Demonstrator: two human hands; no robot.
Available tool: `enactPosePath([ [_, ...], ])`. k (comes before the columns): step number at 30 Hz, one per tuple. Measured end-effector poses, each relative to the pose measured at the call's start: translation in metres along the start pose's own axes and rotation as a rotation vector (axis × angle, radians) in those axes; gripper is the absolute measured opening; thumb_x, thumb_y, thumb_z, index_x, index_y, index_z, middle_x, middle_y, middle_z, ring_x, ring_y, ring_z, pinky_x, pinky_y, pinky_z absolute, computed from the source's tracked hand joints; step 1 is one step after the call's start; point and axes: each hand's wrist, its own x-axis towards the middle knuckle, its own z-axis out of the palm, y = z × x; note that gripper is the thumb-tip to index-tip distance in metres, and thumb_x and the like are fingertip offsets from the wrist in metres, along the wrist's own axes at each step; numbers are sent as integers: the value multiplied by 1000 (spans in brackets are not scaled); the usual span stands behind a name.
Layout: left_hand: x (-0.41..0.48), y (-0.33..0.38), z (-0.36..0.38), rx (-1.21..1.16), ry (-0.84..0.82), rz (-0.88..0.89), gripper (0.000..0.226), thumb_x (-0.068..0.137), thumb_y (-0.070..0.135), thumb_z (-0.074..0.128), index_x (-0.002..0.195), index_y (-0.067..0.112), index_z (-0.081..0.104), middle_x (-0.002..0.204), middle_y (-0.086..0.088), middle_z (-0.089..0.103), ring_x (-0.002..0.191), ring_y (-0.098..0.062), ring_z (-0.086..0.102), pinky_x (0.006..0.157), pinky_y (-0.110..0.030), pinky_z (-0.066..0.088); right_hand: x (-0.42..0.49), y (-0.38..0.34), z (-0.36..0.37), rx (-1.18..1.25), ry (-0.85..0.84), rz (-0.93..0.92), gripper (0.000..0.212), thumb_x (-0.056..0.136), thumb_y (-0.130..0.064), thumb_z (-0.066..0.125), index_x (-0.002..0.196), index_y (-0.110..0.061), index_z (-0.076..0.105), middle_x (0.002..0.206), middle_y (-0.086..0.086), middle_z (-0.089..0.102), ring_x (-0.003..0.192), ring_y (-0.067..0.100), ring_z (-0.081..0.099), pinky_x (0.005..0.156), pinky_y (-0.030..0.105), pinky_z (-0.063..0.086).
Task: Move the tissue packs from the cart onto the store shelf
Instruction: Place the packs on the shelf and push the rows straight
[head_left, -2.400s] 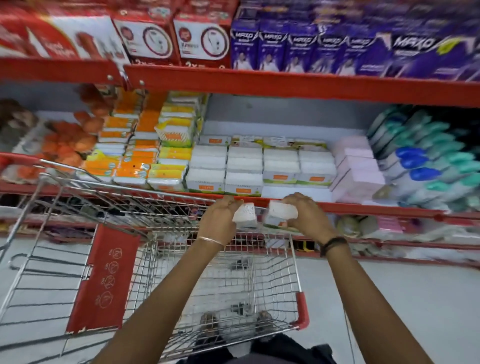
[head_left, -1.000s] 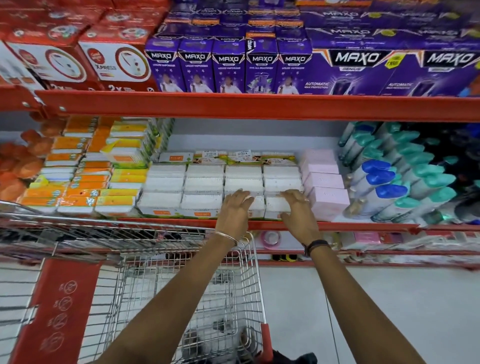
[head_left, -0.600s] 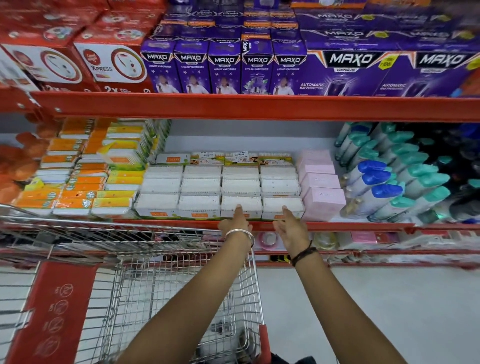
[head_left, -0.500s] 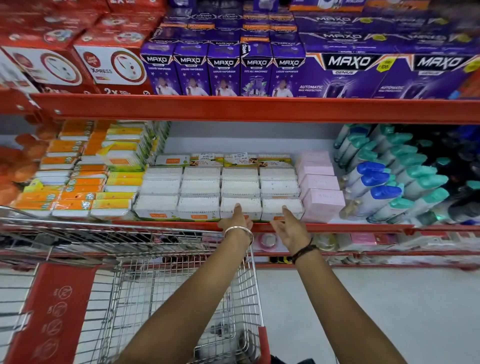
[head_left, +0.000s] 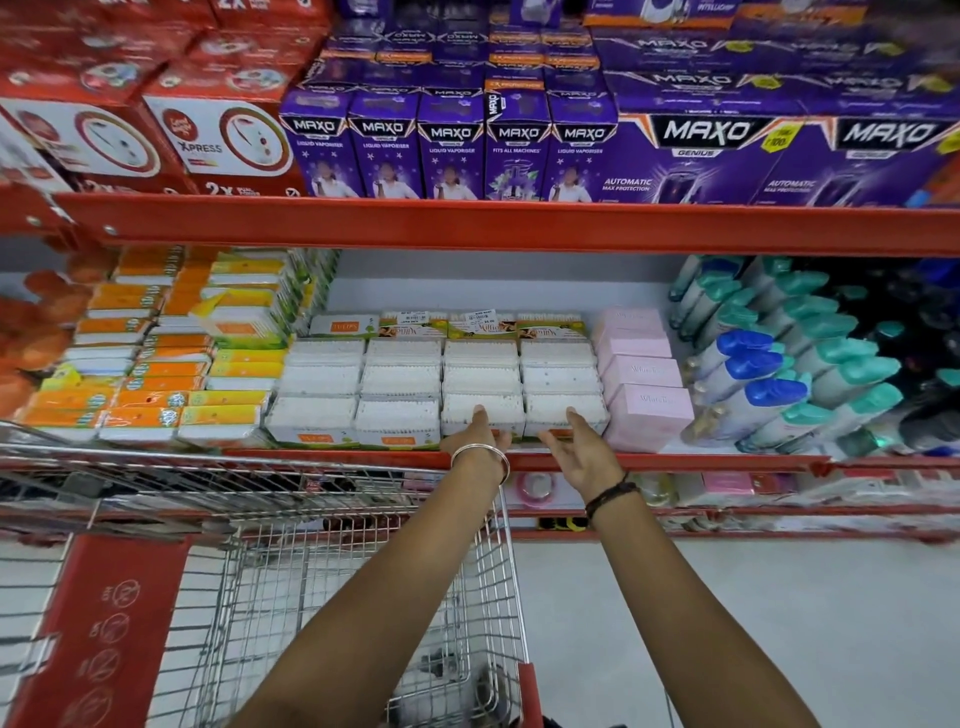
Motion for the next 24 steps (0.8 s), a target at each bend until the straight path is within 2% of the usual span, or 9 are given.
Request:
enactPosePath([
  [3, 7, -1, -4, 32, -31, 8, 61, 86, 28, 67, 132, 3, 35, 126, -20, 53, 85, -31, 68, 47, -29, 59, -10, -1, 1, -25, 35, 3, 51, 91, -33, 56, 133, -8, 41, 119, 18, 56, 98, 19, 62, 91, 27, 50],
  [7, 19, -1, -26, 62, -2, 60, 54, 86, 31, 66, 123, -1, 42, 95, -14, 58, 79, -26, 64, 61, -29, 57, -35, 13, 13, -85, 93, -22, 41, 88, -27, 62, 116, 1, 52, 83, 13, 56, 93, 24, 59, 96, 33, 50],
  [10, 34, 13, -54, 16, 132, 145, 29, 88, 30, 62, 91, 3, 49, 92, -13, 54, 77, -29, 57, 74, -38, 54, -52, 38, 33, -125, 73, -21, 35, 88, -21, 62, 114, 2, 54, 79, 11, 58, 89, 25, 60, 89, 30, 50],
  [13, 52, 45, -87, 54, 222, 227, 31, 92, 30, 54, 73, 9, 40, 83, -13, 50, 80, -26, 49, 78, -39, 47, -58, 65, 63, -147, -19, 31, 34, 91, -16, 58, 117, 5, 53, 81, 12, 59, 89, 25, 60, 95, 35, 49],
  [14, 54, 54, -93, 21, 248, 235, 28, 92, 24, 54, 75, 7, 42, 78, -12, 49, 80, -26, 47, 77, -38, 46, -58, 71, 69, -159, -57, 57, 36, 92, -16, 57, 121, 4, 51, 87, 13, 60, 91, 25, 60, 97, 35, 48],
  [16, 57, 79, -109, -91, 238, 242, 16, 93, 16, 53, 99, 1, 48, 83, -12, 51, 86, -30, 51, 86, -40, 50, -61, 84, 91, -161, -135, 103, 40, 92, -16, 55, 127, 2, 46, 109, 21, 59, 103, 30, 59, 95, 32, 48],
  [19, 60, 104, -126, -135, 142, 196, 37, 95, 18, 53, 126, 2, 41, 116, -19, 52, 109, -37, 55, 94, -45, 50, -60, 94, 113, -123, -176, 125, 44, 92, -16, 57, 131, 0, 44, 132, 30, 48, 120, 34, 53, 102, 34, 45],
  [21, 69, 115, -133, -73, 81, 145, 48, 93, 24, 56, 133, 3, 38, 134, -19, 46, 114, -39, 53, 86, -41, 54, -55, 99, 123, -99, -184, 124, 46, 90, -16, 58, 131, -1, 44, 135, 31, 44, 121, 34, 52, 105, 34, 43],
  [24, 79, 128, -140, -101, 58, 70, 56, 87, 26, 65, 133, 7, 40, 142, -19, 37, 114, -41, 51, 69, -35, 56, -51, 107, 133, -42, -158, 118, 48, 88, -16, 62, 128, 3, 45, 137, 30, 44, 119, 33, 55, 105, 35, 44],
])
